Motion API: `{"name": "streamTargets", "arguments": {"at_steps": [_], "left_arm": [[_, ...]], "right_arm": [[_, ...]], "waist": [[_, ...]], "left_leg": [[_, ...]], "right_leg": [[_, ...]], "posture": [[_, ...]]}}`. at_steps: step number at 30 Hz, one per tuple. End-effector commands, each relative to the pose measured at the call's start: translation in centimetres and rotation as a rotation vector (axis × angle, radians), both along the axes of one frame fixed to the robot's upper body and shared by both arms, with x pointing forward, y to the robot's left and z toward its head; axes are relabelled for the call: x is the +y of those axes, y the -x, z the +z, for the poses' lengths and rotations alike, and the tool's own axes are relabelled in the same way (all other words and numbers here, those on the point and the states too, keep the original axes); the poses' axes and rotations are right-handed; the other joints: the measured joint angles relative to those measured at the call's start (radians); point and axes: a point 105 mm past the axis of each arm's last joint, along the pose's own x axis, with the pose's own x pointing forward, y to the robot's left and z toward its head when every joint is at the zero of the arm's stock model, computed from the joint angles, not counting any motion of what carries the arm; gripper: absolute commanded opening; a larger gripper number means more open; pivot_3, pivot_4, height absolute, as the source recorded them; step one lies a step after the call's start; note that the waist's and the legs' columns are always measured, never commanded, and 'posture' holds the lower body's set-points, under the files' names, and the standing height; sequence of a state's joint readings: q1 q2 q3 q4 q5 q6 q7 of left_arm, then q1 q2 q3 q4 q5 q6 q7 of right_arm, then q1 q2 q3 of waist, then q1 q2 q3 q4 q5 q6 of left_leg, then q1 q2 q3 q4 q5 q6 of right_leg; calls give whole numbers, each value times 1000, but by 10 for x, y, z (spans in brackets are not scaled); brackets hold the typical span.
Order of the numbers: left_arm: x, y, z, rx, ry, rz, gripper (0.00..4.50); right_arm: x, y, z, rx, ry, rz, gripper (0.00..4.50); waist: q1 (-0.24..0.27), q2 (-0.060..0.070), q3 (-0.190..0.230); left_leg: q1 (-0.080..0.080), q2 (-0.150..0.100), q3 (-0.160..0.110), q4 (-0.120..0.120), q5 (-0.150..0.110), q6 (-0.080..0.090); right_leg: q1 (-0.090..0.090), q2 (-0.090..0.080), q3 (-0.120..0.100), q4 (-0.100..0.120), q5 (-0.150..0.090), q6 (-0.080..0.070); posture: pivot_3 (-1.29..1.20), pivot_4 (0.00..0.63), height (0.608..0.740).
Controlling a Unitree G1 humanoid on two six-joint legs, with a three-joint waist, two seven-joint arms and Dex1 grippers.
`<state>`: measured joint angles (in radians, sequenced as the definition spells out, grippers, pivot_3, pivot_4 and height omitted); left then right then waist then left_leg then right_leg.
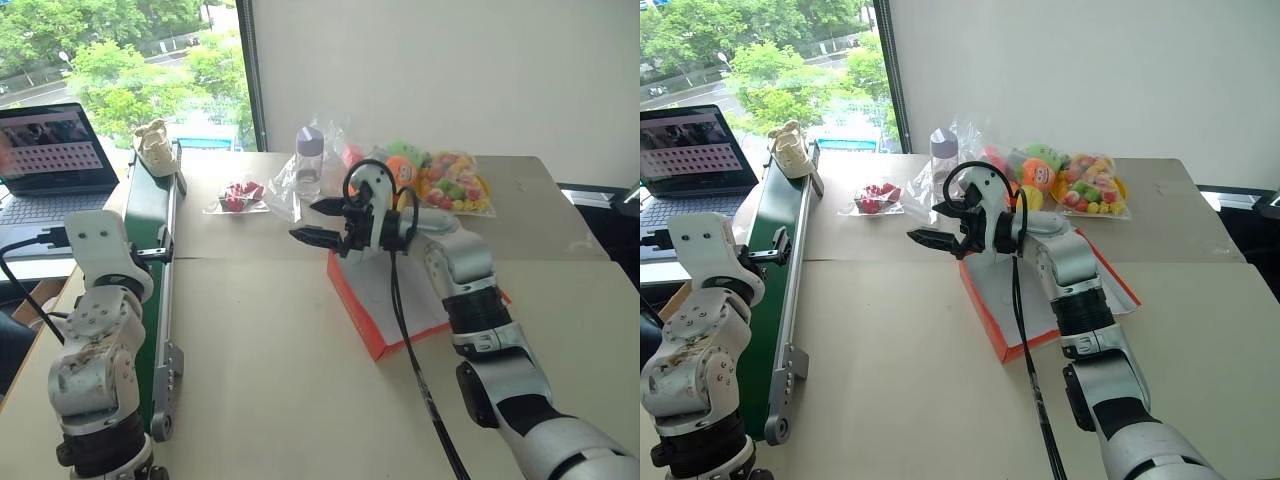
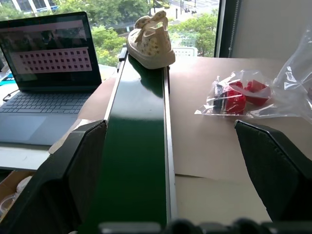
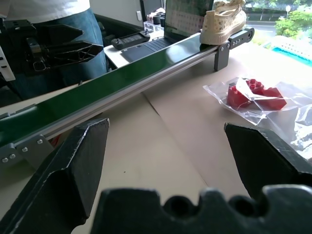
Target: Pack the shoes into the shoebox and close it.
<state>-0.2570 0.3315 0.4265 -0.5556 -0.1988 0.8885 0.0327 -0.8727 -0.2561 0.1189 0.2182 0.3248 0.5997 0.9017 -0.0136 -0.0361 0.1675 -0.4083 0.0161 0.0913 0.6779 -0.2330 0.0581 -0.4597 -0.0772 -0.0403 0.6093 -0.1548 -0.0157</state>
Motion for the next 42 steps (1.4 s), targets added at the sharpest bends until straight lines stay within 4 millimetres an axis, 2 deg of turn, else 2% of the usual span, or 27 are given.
{"name": "streamTargets", "arguments": {"at_steps": [1,4,9,12,15,19,26,36,39,42], "left_arm": [[26,7,7,-38,-17,95,4500],[38,11,1,-28,-5,133,4500],[37,11,-1,-30,-8,128,4500],[25,2,-10,-19,22,84,4500],[12,-6,-17,-16,45,51,4500],[6,-12,-33,14,81,78,4500],[12,-20,-47,37,108,179,4500],[-5,-40,-53,39,150,112,4500],[-7,-43,-56,45,158,97,4500],[-1,-41,-63,62,179,139,4500]], "right_arm": [[4,5,11,-55,1,18,4472],[3,5,11,-67,20,21,4472],[-1,3,13,-73,28,16,4472],[-2,3,12,-75,36,16,4472],[-2,4,12,-75,41,18,4472],[-4,4,13,-77,42,11,4472],[-8,5,14,-80,43,-5,4472],[-12,4,15,-81,46,-36,4472],[-12,4,15,-80,48,-37,4472],[-13,2,15,-82,53,-42,4472]], "waist": [[-2,0,0],[-2,0,0],[5,0,0],[5,0,0],[5,0,0],[3,0,0],[2,0,0],[4,-1,0],[4,-1,0],[6,-1,0]], "left_leg": [[0,0,0,0,0,0],[1,1,0,-1,0,0],[0,0,0,0,0,-1],[-1,0,0,0,-4,-7],[-1,0,0,0,-4,-7],[-1,0,0,0,-2,-3],[0,0,0,0,0,0],[-1,0,0,0,0,0],[-1,0,0,0,0,0],[-1,0,0,0,0,0]], "right_leg": [[0,0,0,0,0,0],[0,0,0,0,0,0],[0,-1,0,0,0,0],[0,-1,0,-1,0,0],[0,-1,0,-1,0,0],[0,-1,0,0,0,0],[0,0,0,0,0,0],[0,-1,-1,-1,0,0],[0,-1,-1,0,0,0],[0,-1,-1,0,0,0]], "posture": [[0,150,740],[0,150,740],[0,150,740],[0,150,740],[0,150,740],[0,150,740],[0,150,740],[0,150,740],[0,150,740],[0,150,740]]}}
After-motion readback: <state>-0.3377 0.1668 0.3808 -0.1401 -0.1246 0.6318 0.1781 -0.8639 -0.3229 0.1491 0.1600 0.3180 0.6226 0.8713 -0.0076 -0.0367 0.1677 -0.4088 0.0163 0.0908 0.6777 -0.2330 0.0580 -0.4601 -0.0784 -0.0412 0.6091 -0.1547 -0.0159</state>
